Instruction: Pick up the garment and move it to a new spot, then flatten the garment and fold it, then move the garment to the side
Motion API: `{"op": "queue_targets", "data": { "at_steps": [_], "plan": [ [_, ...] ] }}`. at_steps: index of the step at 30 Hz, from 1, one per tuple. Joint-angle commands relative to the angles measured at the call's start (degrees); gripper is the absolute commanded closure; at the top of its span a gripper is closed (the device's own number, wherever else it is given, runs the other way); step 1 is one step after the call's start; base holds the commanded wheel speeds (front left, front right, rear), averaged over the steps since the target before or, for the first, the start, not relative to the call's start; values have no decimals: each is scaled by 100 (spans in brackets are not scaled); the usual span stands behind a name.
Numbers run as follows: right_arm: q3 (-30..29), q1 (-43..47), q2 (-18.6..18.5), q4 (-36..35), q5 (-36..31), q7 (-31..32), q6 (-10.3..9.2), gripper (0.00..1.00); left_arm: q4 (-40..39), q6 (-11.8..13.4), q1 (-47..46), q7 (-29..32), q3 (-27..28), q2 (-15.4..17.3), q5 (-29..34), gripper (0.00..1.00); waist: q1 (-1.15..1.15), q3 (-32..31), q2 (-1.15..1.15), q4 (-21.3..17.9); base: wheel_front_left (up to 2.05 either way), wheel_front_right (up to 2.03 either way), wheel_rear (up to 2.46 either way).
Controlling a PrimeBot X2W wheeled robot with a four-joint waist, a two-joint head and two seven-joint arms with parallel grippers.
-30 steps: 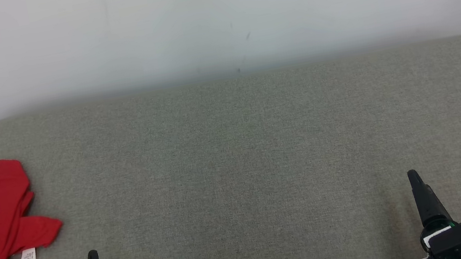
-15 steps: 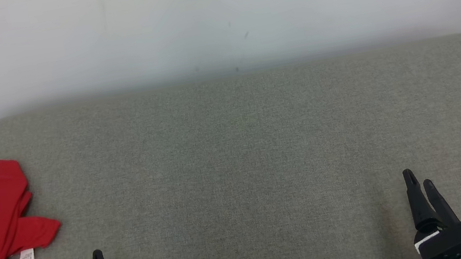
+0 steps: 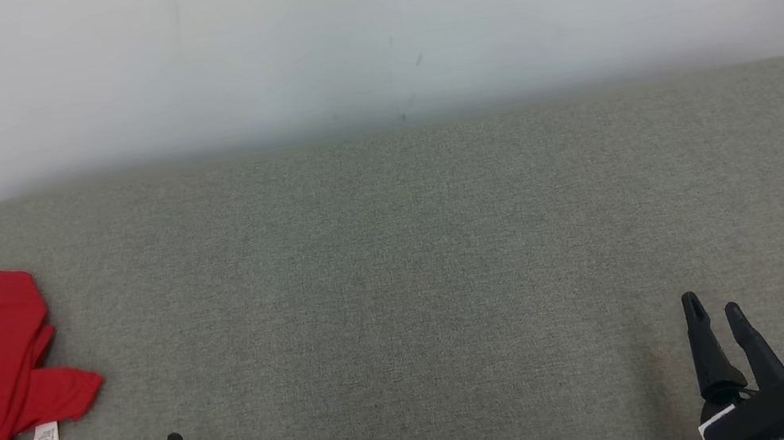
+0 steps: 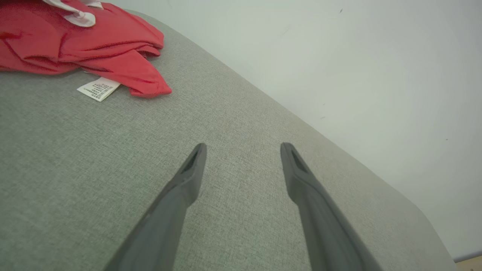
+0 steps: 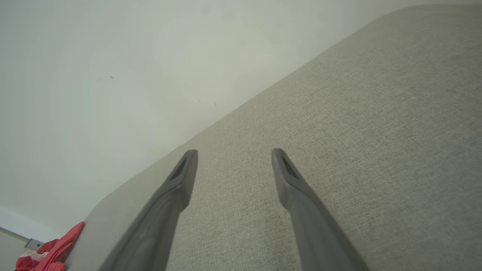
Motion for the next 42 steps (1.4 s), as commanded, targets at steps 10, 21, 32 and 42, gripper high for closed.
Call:
{"op": "queue_targets", "data": {
  "at_steps": [10,21,32,42],
  "plan": [
    [23,-13,-15,73,-701,-194,35,0,3,69,-3,-191,-39,28,697,0,0,13,0,-6,0,0,0],
    [64,-2,-47,111,-1356,-348,38,0,109,168,8,-341,-98,31,1252,0,0,5,0,-8,0,0,0],
    [118,44,-50,112,-1939,-480,38,0,216,219,-7,-486,-166,33,1795,0,0,16,0,-26,0,0,0],
    [107,70,-24,79,-2437,-593,39,0,285,244,-5,-597,-163,34,2222,0,0,41,0,-30,0,0,0]
  ]
}}
